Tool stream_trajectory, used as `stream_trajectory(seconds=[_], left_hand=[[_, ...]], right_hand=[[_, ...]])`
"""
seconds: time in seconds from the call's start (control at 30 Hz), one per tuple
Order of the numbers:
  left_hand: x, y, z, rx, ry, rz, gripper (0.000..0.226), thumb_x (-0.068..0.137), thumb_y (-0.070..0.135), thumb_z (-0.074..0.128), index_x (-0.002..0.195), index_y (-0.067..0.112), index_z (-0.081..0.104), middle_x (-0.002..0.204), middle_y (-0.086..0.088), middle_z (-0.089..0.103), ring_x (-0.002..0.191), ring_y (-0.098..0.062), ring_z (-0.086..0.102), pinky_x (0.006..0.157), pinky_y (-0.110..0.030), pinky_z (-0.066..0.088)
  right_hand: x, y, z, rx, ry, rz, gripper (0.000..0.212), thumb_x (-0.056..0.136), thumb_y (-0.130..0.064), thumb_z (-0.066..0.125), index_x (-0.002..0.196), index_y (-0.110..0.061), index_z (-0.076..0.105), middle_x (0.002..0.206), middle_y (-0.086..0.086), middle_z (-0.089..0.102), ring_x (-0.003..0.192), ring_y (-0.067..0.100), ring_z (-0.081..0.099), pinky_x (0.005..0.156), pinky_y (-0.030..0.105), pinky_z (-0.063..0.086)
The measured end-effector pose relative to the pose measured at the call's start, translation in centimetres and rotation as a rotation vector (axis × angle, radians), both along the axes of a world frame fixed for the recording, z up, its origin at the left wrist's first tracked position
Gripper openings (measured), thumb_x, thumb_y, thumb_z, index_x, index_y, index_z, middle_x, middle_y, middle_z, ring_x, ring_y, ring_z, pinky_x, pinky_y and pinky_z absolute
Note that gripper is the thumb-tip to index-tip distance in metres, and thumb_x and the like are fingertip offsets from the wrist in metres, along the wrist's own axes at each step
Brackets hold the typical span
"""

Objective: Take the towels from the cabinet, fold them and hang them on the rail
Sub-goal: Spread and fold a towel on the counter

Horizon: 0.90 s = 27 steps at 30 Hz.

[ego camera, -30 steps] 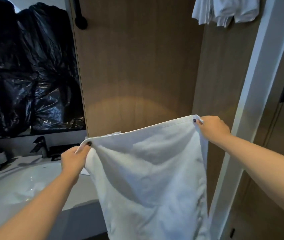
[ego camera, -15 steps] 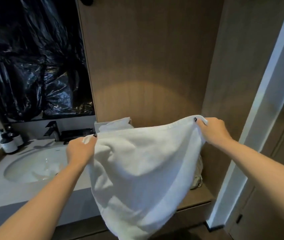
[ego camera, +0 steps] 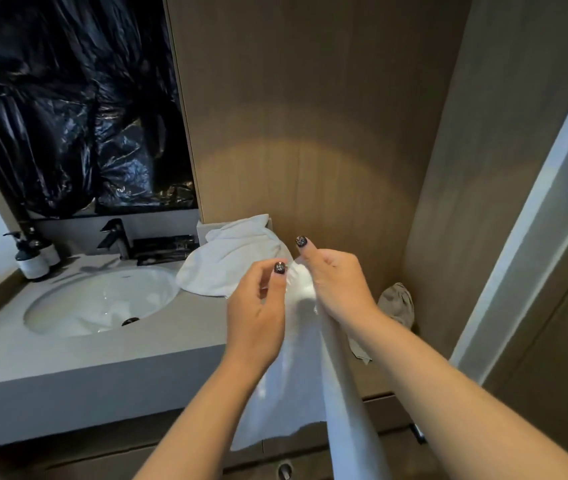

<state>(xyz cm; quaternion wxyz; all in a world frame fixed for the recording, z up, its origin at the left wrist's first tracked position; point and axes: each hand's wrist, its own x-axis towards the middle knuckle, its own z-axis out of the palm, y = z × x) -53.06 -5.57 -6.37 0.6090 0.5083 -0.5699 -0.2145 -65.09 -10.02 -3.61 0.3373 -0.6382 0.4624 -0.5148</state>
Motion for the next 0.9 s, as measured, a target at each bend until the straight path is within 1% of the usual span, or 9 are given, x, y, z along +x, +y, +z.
stream_trajectory(seconds=[0.07,0.17,0.27,0.37,0.5,0.6,0.73,0.77,0.9], left_hand=[[-0.6,0.8,-1.3,0.054,0.06,0.089,0.015,0.101,0.025,0.049,0.1,0.026,0.064,0.092,0.012,0.068,0.086,-0.005,0.062,0.072,-0.021,0.048],[-1.1,1.2,-2.5,0.155,0.068,0.073,0.016,0.101,0.034,0.048,0.093,0.025,0.058,0.08,0.006,0.062,0.074,-0.014,0.055,0.062,-0.026,0.042],[-1.7,1.6,-2.5,0.152,0.03,-0.053,0.034,0.095,0.049,0.045,0.081,0.02,0.058,0.071,-0.002,0.059,0.066,-0.012,0.05,0.06,-0.028,0.038],[-2.8,2.0,-2.1,0.148,0.114,-0.072,0.03,0.101,0.029,0.051,0.073,0.022,0.059,0.063,0.007,0.059,0.059,-0.003,0.049,0.055,-0.016,0.038],[-3.5,2.1,-2.3,0.222,0.274,-0.016,0.029,0.101,0.02,0.05,0.075,0.018,0.062,0.075,-0.003,0.064,0.07,-0.012,0.057,0.059,-0.019,0.044],[-2.3,2.3,-2.8,0.262,0.333,0.039,0.032,0.101,0.028,0.05,0.076,0.011,0.061,0.073,-0.006,0.055,0.07,-0.016,0.049,0.064,-0.029,0.038],[0.7,2.7,-3.1,0.251,0.38,0.134,0.032,0.101,0.026,0.052,0.074,0.01,0.059,0.073,-0.008,0.048,0.071,-0.02,0.043,0.066,-0.032,0.034],[1.5,2.4,-3.1,0.28,0.463,0.166,0.029,0.1,0.023,0.053,0.074,0.011,0.057,0.073,-0.008,0.046,0.072,-0.021,0.042,0.066,-0.032,0.034],[4.9,0.7,-2.7,0.436,1.097,0.232,0.01,0.093,0.026,0.06,0.092,0.016,0.062,0.077,-0.001,0.056,0.071,-0.019,0.059,0.066,-0.028,0.047]], right_hand=[[0.7,0.7,-0.6,-0.005,0.043,-0.028,0.059,0.098,-0.043,0.053,0.049,-0.019,0.031,0.041,-0.011,0.024,0.048,0.007,0.022,0.048,0.026,0.016],[0.7,1.4,-1.1,0.003,0.149,-0.032,0.062,0.097,-0.045,0.052,0.048,-0.023,0.022,0.039,-0.007,0.021,0.047,0.011,0.021,0.048,0.028,0.015],[-0.2,1.6,-1.9,0.085,0.168,-0.052,0.06,0.098,-0.042,0.052,0.049,-0.02,0.024,0.042,-0.007,0.021,0.047,0.012,0.021,0.048,0.028,0.015],[-1.2,1.9,-3.2,0.231,0.029,-0.007,0.044,0.098,-0.038,0.051,0.062,-0.013,0.042,0.061,0.004,0.035,0.06,0.013,0.032,0.058,0.03,0.022],[-2.0,3.0,-5.5,0.406,-0.192,0.18,0.031,0.094,-0.04,0.057,0.079,-0.014,0.066,0.077,0.005,0.06,0.075,0.015,0.052,0.071,0.031,0.037],[-2.7,3.7,-7.3,0.415,-0.158,0.236,0.047,0.075,-0.06,0.059,0.08,-0.013,0.058,0.079,0.006,0.046,0.075,0.018,0.039,0.069,0.032,0.03],[-3.9,3.5,-9.3,0.435,-0.023,0.267,0.046,0.092,-0.044,0.056,0.068,-0.005,0.051,0.071,0.011,0.04,0.068,0.023,0.034,0.055,0.029,0.026],[-4.1,3.3,-9.4,0.441,0.004,0.272,0.044,0.092,-0.043,0.056,0.069,-0.006,0.053,0.07,0.011,0.04,0.067,0.022,0.035,0.054,0.028,0.027],[-4.8,2.6,-10.3,0.416,0.171,0.186,0.048,0.098,-0.03,0.054,0.055,-0.012,0.041,0.058,0.005,0.033,0.055,0.017,0.03,0.05,0.027,0.022]])
